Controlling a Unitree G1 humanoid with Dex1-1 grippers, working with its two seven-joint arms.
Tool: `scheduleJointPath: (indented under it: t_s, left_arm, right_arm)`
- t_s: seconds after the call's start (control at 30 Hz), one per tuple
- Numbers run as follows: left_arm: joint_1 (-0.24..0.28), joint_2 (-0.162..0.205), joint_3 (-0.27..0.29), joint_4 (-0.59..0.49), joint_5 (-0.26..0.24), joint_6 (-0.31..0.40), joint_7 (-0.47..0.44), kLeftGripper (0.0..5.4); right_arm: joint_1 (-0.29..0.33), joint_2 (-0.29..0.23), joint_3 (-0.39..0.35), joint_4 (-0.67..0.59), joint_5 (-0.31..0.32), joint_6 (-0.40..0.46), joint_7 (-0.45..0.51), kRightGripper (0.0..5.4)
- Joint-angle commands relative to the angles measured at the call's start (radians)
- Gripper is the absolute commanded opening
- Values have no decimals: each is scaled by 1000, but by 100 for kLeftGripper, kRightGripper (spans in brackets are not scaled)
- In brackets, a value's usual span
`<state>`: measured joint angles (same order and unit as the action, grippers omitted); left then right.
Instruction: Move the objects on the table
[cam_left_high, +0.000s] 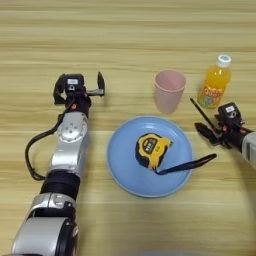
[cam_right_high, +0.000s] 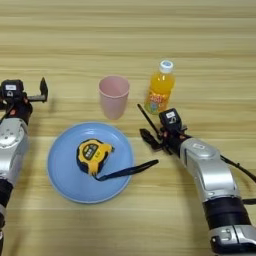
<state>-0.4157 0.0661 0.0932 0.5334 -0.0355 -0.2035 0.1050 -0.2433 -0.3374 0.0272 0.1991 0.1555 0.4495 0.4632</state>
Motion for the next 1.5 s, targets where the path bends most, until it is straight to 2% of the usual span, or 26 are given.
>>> scheduleJointPath:
  t_s: [0.03, 0.3, 0.6, 0.9, 1.2, 1.37, 1.5]
  left_arm:
    - [2, -4, -6, -12, 19, 16, 7, 540]
    - [4, -5, -7, -18, 20, 18, 8, 540]
    - [5, -6, -6, -20, 21, 20, 8, 540]
    - [7, -7, -3, -21, 23, 19, 6, 540]
    - [6, -6, -2, -22, 24, 20, 5, 540]
    - [6, -5, -2, -19, 23, 19, 4, 540]
    - [6, -5, -1, -19, 24, 18, 4, 540]
  right_arm:
    - [32, 13, 18, 31, -1, 45, 10, 331]
    - [39, 11, 25, 27, -5, 39, 13, 255]
    - [42, 13, 26, 25, -5, 38, 19, 132]
    - [45, 16, 25, 22, -4, 39, 19, 32]
    - [49, 20, 21, 12, -7, 20, 11, 29]
    - [55, 21, -8, -93, 12, 4, -11, 29]
    - [50, 8, -40, -197, 33, 30, -17, 29]
